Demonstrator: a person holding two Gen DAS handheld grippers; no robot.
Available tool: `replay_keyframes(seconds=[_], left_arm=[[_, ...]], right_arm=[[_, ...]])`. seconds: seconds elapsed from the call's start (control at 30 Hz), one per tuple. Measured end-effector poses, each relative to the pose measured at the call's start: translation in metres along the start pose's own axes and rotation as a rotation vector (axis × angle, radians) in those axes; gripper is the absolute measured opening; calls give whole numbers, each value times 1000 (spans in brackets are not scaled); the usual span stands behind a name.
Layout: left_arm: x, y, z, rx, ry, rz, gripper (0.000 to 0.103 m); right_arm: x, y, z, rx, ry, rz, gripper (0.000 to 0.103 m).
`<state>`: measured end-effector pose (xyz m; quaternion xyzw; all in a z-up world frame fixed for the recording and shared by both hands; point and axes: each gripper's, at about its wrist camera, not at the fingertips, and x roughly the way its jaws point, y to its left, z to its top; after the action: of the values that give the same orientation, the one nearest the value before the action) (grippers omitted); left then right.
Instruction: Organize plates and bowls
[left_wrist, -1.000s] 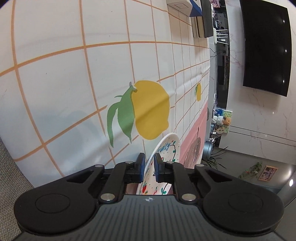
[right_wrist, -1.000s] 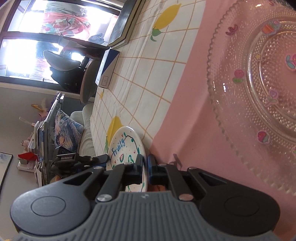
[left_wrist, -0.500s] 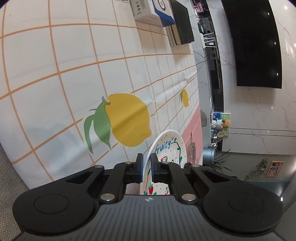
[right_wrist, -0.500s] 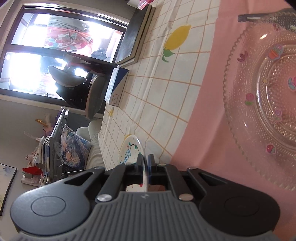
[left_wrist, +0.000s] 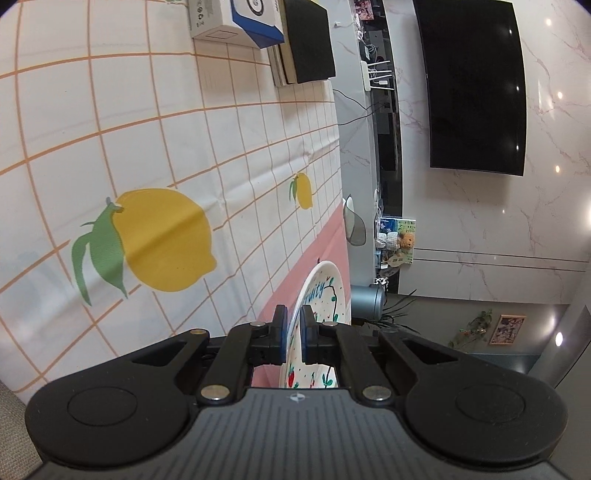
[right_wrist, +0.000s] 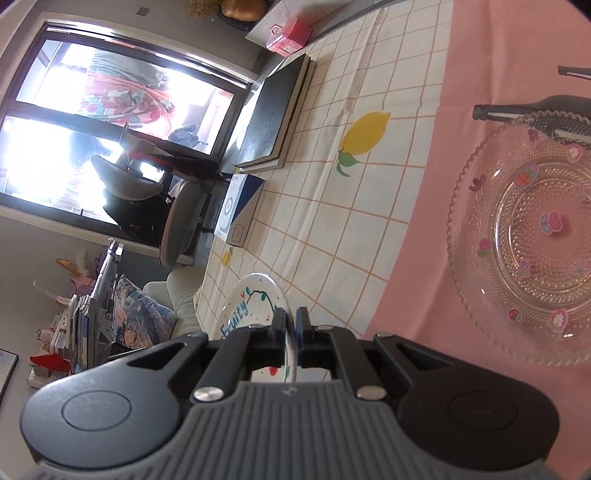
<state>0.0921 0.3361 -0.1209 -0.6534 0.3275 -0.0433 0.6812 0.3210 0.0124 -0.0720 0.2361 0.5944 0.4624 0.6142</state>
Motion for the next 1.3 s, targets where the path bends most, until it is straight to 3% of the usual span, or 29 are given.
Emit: replay_keyframes(seconds=[0.2, 0.33, 0.53, 0.93, 1.3], left_arm=[[15, -17, 0, 14, 35, -1, 6], [34, -32, 1, 56, 66, 57, 7], [66, -50, -1, 100, 138, 83, 7], [132, -68, -30, 158, 286, 94, 7], [151, -68, -35, 184, 313, 133, 7]], right_arm=[[-28, 1, -5, 31, -65, -2, 3], [-43, -2, -9, 54, -97, -1, 3], [-71, -15, -12, 106, -165, -29, 3], [-140, -37, -29, 184, -318, -44, 3], [-152, -61, -40, 230, -355, -68, 3]])
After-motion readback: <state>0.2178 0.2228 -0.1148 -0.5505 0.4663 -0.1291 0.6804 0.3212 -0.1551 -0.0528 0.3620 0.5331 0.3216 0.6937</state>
